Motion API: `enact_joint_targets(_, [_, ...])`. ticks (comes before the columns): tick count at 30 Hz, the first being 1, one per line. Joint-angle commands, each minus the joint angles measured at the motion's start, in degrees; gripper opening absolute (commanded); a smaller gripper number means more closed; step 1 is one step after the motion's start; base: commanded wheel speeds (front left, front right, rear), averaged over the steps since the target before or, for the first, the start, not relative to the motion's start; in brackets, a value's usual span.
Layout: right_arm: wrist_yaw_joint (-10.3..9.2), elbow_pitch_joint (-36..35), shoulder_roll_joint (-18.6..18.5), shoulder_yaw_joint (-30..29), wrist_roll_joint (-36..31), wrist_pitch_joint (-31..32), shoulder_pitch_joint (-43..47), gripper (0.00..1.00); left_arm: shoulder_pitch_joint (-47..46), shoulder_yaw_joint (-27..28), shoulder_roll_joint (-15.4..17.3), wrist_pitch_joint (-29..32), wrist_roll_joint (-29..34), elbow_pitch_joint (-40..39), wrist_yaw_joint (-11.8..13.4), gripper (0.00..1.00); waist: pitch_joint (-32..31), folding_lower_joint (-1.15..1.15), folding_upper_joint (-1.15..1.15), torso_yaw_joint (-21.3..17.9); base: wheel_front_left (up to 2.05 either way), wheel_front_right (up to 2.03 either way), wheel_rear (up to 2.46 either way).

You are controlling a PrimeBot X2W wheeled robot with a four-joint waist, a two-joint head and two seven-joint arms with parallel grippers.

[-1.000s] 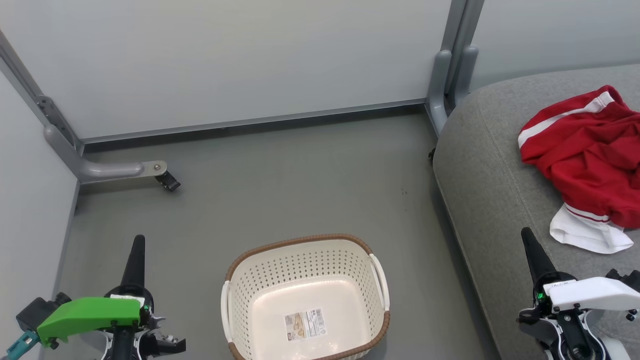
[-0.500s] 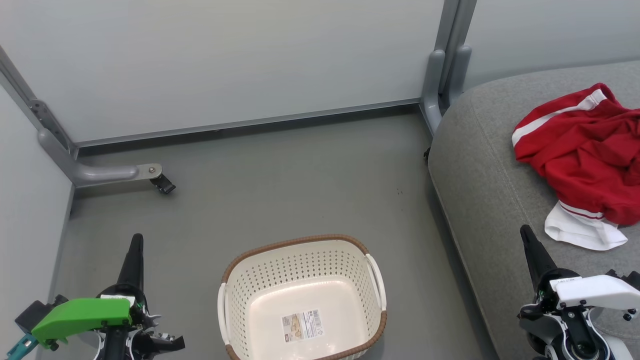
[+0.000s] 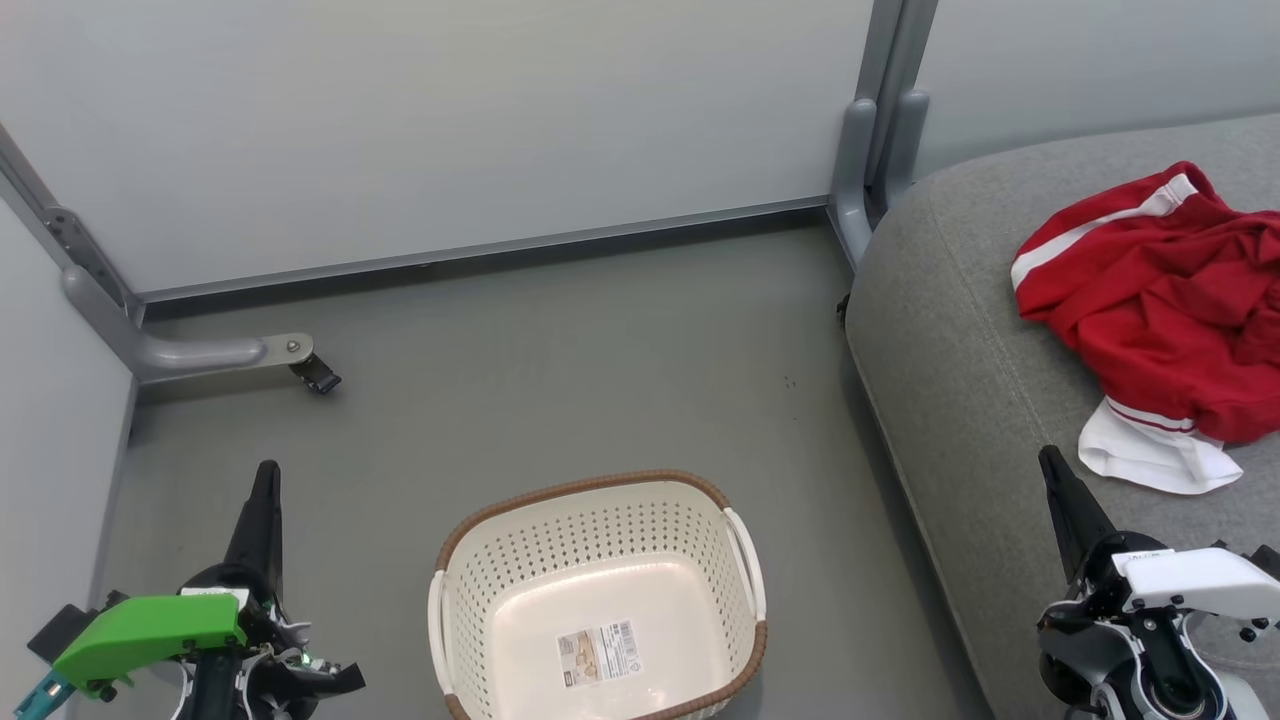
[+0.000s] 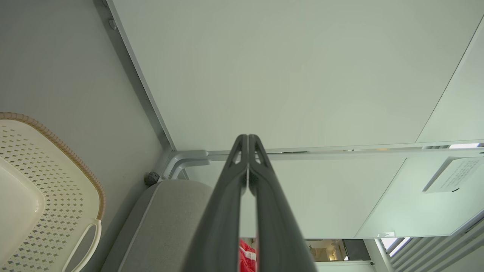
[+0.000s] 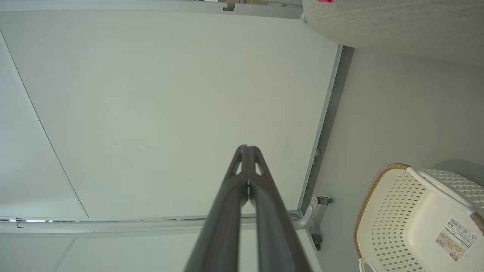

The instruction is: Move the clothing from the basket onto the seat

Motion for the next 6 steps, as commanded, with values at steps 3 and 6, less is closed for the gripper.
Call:
enact_joint_targets(3, [-0.02,0.2,-0.4,-0.2,1.0,0.4,-0.6,0.0,-0.7,0.3,0.1,0.3,-1.2,-0.1,-0.3,0.0,0.0,0.0,0.0,-0.1,0.0,0.0,0.0])
enact_joint_targets(6, [-0.02,0.2,-0.4,-0.2,1.0,0.4,-0.5,0.0,-0.7,0.3,0.1,0.3,-1.2,-0.1,-0.3,0.0,0.0,0.0,0.0,-0.1,0.0,0.0,0.0])
